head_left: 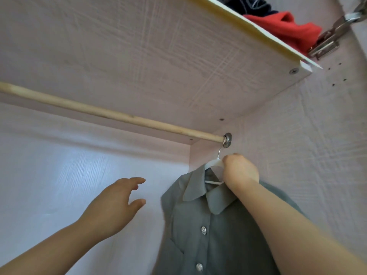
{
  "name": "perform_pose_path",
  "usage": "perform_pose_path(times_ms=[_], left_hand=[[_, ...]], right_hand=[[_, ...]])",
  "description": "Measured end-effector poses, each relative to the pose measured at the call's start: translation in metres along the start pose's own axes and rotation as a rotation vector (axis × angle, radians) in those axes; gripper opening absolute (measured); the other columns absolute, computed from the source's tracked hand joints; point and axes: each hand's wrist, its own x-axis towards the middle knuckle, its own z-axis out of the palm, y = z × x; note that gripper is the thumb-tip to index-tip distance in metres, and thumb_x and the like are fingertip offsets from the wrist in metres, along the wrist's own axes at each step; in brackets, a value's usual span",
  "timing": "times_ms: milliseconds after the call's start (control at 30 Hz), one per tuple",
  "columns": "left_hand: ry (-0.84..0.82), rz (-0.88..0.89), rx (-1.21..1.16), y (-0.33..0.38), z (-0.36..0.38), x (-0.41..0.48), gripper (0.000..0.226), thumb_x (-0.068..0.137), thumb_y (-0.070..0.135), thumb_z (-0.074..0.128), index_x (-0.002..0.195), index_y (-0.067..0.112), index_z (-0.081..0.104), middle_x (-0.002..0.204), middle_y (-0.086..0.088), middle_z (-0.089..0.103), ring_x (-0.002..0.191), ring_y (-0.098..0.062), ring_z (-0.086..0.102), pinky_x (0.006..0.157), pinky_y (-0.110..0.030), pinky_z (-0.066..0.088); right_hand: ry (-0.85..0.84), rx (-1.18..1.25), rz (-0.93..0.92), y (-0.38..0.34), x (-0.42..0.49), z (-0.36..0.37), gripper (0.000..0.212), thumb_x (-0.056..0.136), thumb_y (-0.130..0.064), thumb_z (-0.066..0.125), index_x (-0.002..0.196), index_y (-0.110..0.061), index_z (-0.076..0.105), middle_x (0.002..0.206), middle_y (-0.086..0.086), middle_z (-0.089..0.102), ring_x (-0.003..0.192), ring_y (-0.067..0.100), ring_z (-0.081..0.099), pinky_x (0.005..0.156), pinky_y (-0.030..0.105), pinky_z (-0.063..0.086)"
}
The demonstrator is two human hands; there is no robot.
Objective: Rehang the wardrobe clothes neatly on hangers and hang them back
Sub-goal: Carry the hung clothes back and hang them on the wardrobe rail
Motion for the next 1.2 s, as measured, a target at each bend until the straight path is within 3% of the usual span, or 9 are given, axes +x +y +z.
perform_pose_path(times_ms=[100, 333, 500, 600, 700, 767, 967, 1067, 1200], left_hand=[[-0.011, -0.003, -0.016, 0.000, 0.005, -0.007, 0.050, 0.089, 0.039, 0.054, 0.135, 0.037, 0.035, 0.120, 0.016, 0.049, 0.102, 0.000, 0.047, 0.085, -0.014, 0.034], [-0.052, 0.002, -0.056, 0.002, 0.001, -0.024, 0.049, 0.090, 0.038, 0.053, 0.135, 0.037, 0.035, 0.124, 0.014, 0.049, 0.107, -0.002, 0.048, 0.087, -0.014, 0.035], [-0.094, -0.007, -0.066, -0.006, -0.010, -0.048, 0.048, 0.090, 0.040, 0.052, 0.134, 0.039, 0.034, 0.122, 0.017, 0.048, 0.103, 0.002, 0.045, 0.085, -0.013, 0.033], [-0.131, -0.030, -0.068, -0.012, -0.018, -0.075, 0.049, 0.090, 0.041, 0.051, 0.135, 0.041, 0.033, 0.126, 0.017, 0.047, 0.105, 0.003, 0.044, 0.084, -0.011, 0.032], [-0.194, -0.067, -0.037, -0.024, -0.028, -0.117, 0.050, 0.091, 0.042, 0.048, 0.137, 0.041, 0.028, 0.133, 0.018, 0.041, 0.115, 0.001, 0.043, 0.091, -0.011, 0.032], [-0.273, -0.138, -0.028, -0.036, -0.037, -0.154, 0.051, 0.093, 0.041, 0.046, 0.139, 0.040, 0.025, 0.138, 0.016, 0.037, 0.121, -0.002, 0.040, 0.098, -0.014, 0.031], [-0.478, -0.384, 0.132, -0.079, -0.073, -0.298, 0.056, 0.093, 0.039, 0.048, 0.143, 0.031, 0.025, 0.142, 0.009, 0.036, 0.127, -0.011, 0.038, 0.104, -0.025, 0.034], [-0.607, -0.578, 0.214, -0.095, -0.098, -0.385, 0.057, 0.092, 0.039, 0.048, 0.143, 0.030, 0.024, 0.142, 0.007, 0.035, 0.128, -0.014, 0.037, 0.105, -0.029, 0.032], [-0.700, -0.896, 0.279, -0.090, -0.143, -0.500, 0.057, 0.093, 0.037, 0.046, 0.144, 0.027, 0.023, 0.147, 0.001, 0.030, 0.131, -0.018, 0.033, 0.107, -0.030, 0.028]], right_hand=[[0.006, -0.001, -0.020, 0.002, -0.010, 0.005, 0.022, 0.088, -0.003, 0.046, 0.105, -0.011, 0.057, 0.102, 0.006, 0.050, 0.080, 0.027, 0.057, 0.063, 0.030, 0.038], [-0.001, 0.063, -0.035, 0.009, -0.021, 0.001, 0.020, 0.088, -0.011, 0.049, 0.106, -0.008, 0.058, 0.107, 0.012, 0.055, 0.093, 0.031, 0.058, 0.065, 0.028, 0.037], [0.041, 0.176, -0.058, 0.012, -0.045, -0.005, 0.042, 0.090, -0.019, 0.054, 0.131, -0.014, 0.050, 0.121, 0.012, 0.055, 0.105, 0.033, 0.055, 0.085, 0.037, 0.044], [0.140, 0.126, -0.128, -0.003, -0.081, -0.005, 0.039, 0.085, -0.021, 0.060, 0.123, -0.016, 0.058, 0.119, 0.007, 0.059, 0.107, 0.031, 0.054, 0.089, 0.037, 0.039], [0.118, 0.162, -0.282, -0.037, -0.141, 0.008, 0.036, 0.075, -0.016, 0.072, 0.110, -0.013, 0.067, 0.107, 0.007, 0.065, 0.102, 0.031, 0.059, 0.090, 0.037, 0.042], [0.032, 0.227, -0.358, -0.065, -0.190, 0.024, 0.038, 0.068, -0.014, 0.078, 0.105, -0.013, 0.070, 0.100, 0.006, 0.067, 0.097, 0.030, 0.063, 0.086, 0.038, 0.047], [-0.490, 0.437, -0.527, -0.163, -0.363, 0.077, 0.043, 0.088, -0.030, 0.059, 0.130, -0.027, 0.052, 0.129, -0.005, 0.052, 0.121, 0.018, 0.048, 0.102, 0.029, 0.033], [-0.677, 0.550, -0.604, -0.208, -0.445, 0.088, 0.045, 0.091, -0.034, 0.051, 0.136, -0.029, 0.044, 0.134, -0.010, 0.047, 0.123, 0.011, 0.042, 0.103, 0.021, 0.030], [-0.874, 0.641, -0.806, -0.258, -0.534, 0.088, 0.046, 0.090, -0.033, 0.050, 0.135, -0.030, 0.043, 0.135, -0.010, 0.044, 0.125, 0.012, 0.040, 0.104, 0.024, 0.031]])
